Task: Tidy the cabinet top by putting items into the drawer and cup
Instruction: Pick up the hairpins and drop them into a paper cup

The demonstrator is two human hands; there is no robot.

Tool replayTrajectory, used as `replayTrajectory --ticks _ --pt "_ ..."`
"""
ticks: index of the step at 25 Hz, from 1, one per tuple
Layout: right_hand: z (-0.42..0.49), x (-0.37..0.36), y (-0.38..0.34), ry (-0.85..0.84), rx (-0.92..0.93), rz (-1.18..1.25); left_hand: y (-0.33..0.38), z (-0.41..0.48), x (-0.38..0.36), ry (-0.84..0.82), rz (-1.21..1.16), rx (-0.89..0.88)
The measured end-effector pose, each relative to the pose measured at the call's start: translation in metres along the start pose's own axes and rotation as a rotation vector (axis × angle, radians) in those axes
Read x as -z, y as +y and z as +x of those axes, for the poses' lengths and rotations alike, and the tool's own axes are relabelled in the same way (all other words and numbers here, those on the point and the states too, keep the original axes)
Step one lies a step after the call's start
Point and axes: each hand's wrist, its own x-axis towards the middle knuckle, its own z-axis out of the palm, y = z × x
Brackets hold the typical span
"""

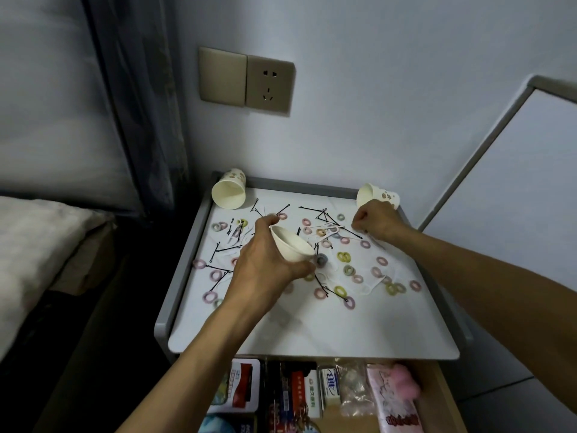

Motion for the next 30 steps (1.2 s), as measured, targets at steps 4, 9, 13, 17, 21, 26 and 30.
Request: replayTrajectory --ticks 4,9,13,17,21,26,30 --pt "0.005 -0.015 0.001 0.014 -0.001 -0.006 0.000 0.001 0.000 0.002 -0.006 -0.001" --pt "-0.003 -0.018 0.001 0.009 0.035 -0.141 0.002 0.001 -0.003 -0.008 -0.033 -0.005" --pt "-0.009 -0.009 0.007 -0.060 0.040 -0.203 0.004 -0.002 -0.004 -0.020 -0.040 -0.007" --pt "-0.006 0.004 0.010 -0.023 -0.015 -0.166 0.006 -0.003 0.000 -0.010 -0.051 -0.002" --pt "0.013 0.007 -0.017 0.082 0.019 -0.047 0.003 -0.001 0.005 0.020 -0.064 0.017" --pt "0.034 -0.022 -0.040 0.077 0.050 -0.007 0.000 0.004 0.013 0.055 -0.077 0.022" --pt "0.037 -0.032 -0.039 0.071 0.012 0.035 -0.005 0.007 0.018 0.074 -0.063 0.031"
